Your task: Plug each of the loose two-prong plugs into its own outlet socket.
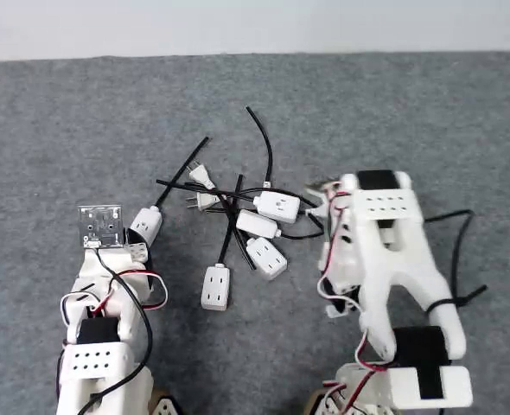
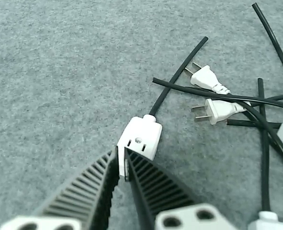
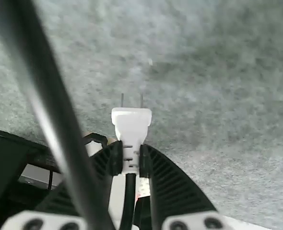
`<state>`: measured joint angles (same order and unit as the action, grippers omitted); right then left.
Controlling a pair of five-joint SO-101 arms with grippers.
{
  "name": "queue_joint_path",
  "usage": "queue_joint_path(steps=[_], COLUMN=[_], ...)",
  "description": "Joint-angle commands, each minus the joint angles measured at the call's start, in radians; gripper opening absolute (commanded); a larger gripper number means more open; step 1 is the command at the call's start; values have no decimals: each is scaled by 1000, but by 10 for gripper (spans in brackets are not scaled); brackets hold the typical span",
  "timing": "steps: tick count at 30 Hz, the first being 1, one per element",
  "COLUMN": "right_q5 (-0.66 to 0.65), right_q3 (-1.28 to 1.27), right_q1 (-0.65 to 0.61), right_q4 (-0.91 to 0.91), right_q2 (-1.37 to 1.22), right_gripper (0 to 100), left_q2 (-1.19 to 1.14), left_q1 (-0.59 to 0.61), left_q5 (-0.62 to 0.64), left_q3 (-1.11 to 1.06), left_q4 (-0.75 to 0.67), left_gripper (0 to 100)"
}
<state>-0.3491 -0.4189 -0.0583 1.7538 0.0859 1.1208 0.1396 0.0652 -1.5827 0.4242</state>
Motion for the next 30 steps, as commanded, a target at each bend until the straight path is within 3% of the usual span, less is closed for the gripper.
queue_joint_path(steps=[1, 8, 14, 30], right_q5=[-34, -28, 32, 32], right_q3=[5, 80, 334, 888], right_q1=[48, 24, 25, 15], right_q4=[50, 48, 41, 42], right_q2=[33, -93, -360, -842], right_gripper=[7, 7, 7, 21], left_q2=[-3, 3, 5, 5], left_q1=[6, 5, 5, 8], left_q5=[2, 2, 2, 0], left_q3=[48, 48, 48, 50], left_q4=[-12, 25, 23, 21], left_gripper=[13, 13, 13, 14])
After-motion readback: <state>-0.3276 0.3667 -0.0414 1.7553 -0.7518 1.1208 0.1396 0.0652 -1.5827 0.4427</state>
